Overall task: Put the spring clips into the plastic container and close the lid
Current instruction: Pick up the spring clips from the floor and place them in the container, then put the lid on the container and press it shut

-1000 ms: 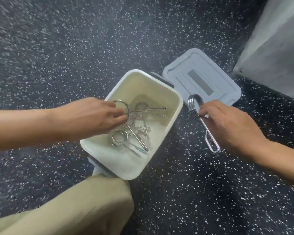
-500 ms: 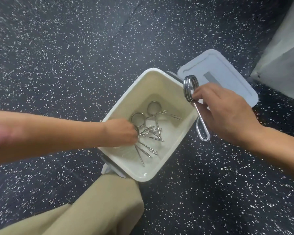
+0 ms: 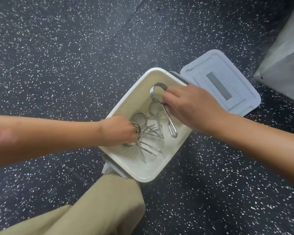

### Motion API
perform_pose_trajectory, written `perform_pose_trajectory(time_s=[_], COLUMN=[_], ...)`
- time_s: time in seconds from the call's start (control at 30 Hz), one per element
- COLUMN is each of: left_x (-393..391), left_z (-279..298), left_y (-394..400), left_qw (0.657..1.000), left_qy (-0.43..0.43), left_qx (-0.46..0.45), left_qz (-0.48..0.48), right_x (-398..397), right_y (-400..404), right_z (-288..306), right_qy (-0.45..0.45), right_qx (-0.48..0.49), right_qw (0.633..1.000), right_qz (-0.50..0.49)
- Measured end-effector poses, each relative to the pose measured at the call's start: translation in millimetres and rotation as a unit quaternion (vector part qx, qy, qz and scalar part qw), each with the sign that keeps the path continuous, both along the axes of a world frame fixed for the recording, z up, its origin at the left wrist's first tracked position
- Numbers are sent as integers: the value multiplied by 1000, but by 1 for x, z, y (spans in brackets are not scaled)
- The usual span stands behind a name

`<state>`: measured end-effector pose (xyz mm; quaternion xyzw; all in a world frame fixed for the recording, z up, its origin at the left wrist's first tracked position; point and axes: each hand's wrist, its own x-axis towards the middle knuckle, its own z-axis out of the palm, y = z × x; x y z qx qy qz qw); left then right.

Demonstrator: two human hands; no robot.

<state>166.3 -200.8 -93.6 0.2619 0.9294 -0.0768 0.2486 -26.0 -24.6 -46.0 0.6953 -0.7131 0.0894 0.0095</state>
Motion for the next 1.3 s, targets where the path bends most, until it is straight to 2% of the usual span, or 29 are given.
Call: perform_pose_trajectory(time_s=[0.07, 0.23, 0.33, 0.5, 0.7, 0.9, 1.07, 1.17, 1.23, 1.3], left_x=[0, 12, 16, 19, 24, 25, 20, 16, 13, 12], left_z=[2, -1, 11, 20, 27, 38, 44, 48, 48, 49], left_y=[3, -2, 4, 13, 21, 17, 15, 13, 13, 15], left_qw=[1000, 998, 995, 986, 981, 978, 975, 971, 967, 961], left_qy=[-20, 32, 60, 93, 105, 111, 109, 120, 116, 119], left_qx=[-17, 16, 51, 102, 116, 125, 130, 135, 129, 135], left_qz=[8, 44, 60, 95, 111, 125, 142, 158, 186, 211], right_x=[3, 14, 20, 26, 38, 32, 18, 2, -16, -38], right_y=[-9, -31, -40, -49, -48, -46, -42, -36, -28, -18], right_z=[-11, -32, -38, -55, -72, -71, -65, -41, -22, -9], right_qy=[14, 53, 91, 107, 122, 80, 14, -79, -111, -127], right_qx=[21, 95, 152, 240, 250, 276, 202, 64, -36, -90], right_qw=[999, 992, 982, 964, 952, 952, 977, 995, 991, 977], right_qz=[19, 68, 68, 42, 129, 101, 74, 5, -69, -145])
